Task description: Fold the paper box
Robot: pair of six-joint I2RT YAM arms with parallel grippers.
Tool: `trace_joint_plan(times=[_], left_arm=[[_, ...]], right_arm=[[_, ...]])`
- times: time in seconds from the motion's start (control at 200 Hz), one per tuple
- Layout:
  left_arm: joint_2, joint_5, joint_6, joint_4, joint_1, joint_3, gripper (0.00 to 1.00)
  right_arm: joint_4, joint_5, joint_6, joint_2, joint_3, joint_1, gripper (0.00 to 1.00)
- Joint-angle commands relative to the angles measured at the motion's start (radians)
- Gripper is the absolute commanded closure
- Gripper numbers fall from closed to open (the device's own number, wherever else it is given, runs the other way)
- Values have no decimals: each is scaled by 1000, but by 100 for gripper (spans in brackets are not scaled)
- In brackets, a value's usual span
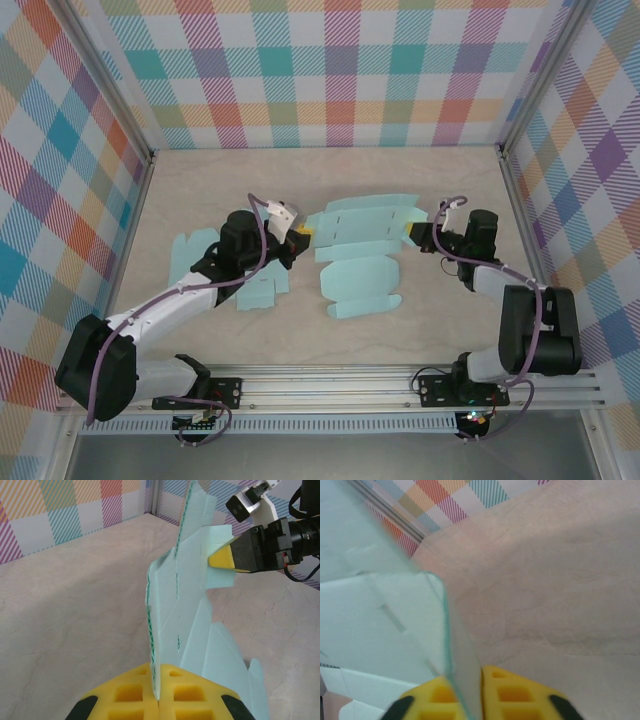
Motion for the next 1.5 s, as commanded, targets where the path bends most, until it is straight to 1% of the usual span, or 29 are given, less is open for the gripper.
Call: trace_joint_plan(times=[0.0,0.115,0.155,0.24,0.285,0.37,0.395,0.445,0.465,0.54,0.68,0.745,0.885,1.035,1.11,1.235,1.325,1.41,1.495], left_arm=[[-17,20,-20,-1,33,38,100],[-19,19,-40,-14,67,50,100],[-23,17,-42,-25,78,56,95],[-35,8,-40,-50,95,62,76],[-42,0,-42,-58,103,64,64],[-75,-13,-38,-72,112,63,47],[-87,-22,-35,-77,114,63,39],[-113,-48,-25,-86,115,62,20],[-124,-60,-20,-91,115,62,14],[-163,-114,2,-113,116,67,0],[-218,-210,55,-131,120,83,0],[-232,-237,74,-138,123,99,0],[-255,-250,117,-172,131,156,0],[-265,-238,160,-210,134,236,0],[-250,-195,192,-245,134,286,0],[-153,-24,295,-433,134,444,0],[-61,60,325,-503,132,529,0],[12,113,371,-520,119,579,0],[81,110,458,-544,97,629,0]], right_arm=[[-66,11,-56,-67,17,20,100],[-145,44,-104,-124,21,39,100],[-174,57,-119,-143,25,46,100],[-230,86,-151,-186,28,57,100],[-261,101,-171,-208,30,64,100],[-311,121,-214,-247,34,82,100],[-327,128,-227,-256,35,89,100],[-362,146,-257,-273,41,104,100],[-376,153,-268,-277,46,109,100],[-431,165,-308,-292,65,132,100],[-492,195,-350,-315,98,172,100],[-502,203,-363,-325,105,186,100],[-517,221,-377,-337,125,205,100],[-533,222,-391,-334,148,215,100],[-540,225,-397,-332,155,223,100],[-537,226,-396,-332,160,234,100],[-537,226,-398,-330,161,241,100],[-536,229,-403,-328,164,247,100],[-543,231,-412,-324,170,251,100]])
